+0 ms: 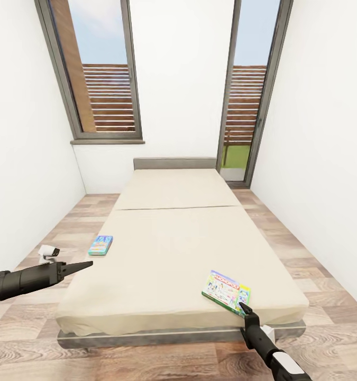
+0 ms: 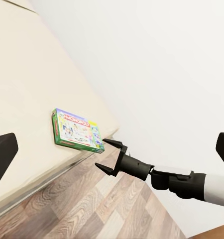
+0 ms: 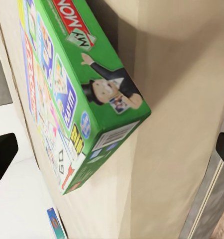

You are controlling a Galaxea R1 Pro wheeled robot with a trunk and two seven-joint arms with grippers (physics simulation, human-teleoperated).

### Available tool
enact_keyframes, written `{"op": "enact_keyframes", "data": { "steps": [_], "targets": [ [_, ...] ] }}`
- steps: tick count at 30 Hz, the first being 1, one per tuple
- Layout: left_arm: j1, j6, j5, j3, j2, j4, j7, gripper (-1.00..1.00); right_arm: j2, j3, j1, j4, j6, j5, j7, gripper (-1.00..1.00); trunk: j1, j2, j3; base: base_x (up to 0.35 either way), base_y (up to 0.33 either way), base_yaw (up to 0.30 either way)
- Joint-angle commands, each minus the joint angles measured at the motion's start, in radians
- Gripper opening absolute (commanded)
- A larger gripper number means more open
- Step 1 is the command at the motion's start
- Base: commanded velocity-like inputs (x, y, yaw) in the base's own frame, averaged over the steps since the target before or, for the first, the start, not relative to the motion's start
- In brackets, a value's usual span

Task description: Put all the toys in the child's room - the three board games (two on the bed and one on the table), the two jigsaw puzzles on the table, and the tennis ball on the table - inside the toy box on the table in the child's room.

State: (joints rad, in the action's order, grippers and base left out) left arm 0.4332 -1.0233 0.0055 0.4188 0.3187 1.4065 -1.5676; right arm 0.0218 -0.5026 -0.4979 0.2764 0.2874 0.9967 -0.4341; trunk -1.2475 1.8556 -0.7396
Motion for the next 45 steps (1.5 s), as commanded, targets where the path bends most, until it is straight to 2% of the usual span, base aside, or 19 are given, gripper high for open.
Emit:
{"op": "enact_keyframes", "data": {
  "steps": [1, 45],
  "targets": [
    [0.001, -0.011, 0.0, 0.0, 0.0, 0.0, -0.003, 1.0, 0.0, -0.005, -0.001, 0.0, 0.009, 0.007, -0.002, 1.0, 0.0, 0.0, -0.001, 0.0, 0.0, 0.0],
    [-0.001, -0.012, -0.001, 0.002, 0.002, 0.0, -0.003, 1.0, -0.005, -0.005, -0.001, 0.0, -0.025, 0.007, 0.0, 1.0, 0.0, 0.0, -0.001, 0.028, 0.011, 0.0]
  ]
}}
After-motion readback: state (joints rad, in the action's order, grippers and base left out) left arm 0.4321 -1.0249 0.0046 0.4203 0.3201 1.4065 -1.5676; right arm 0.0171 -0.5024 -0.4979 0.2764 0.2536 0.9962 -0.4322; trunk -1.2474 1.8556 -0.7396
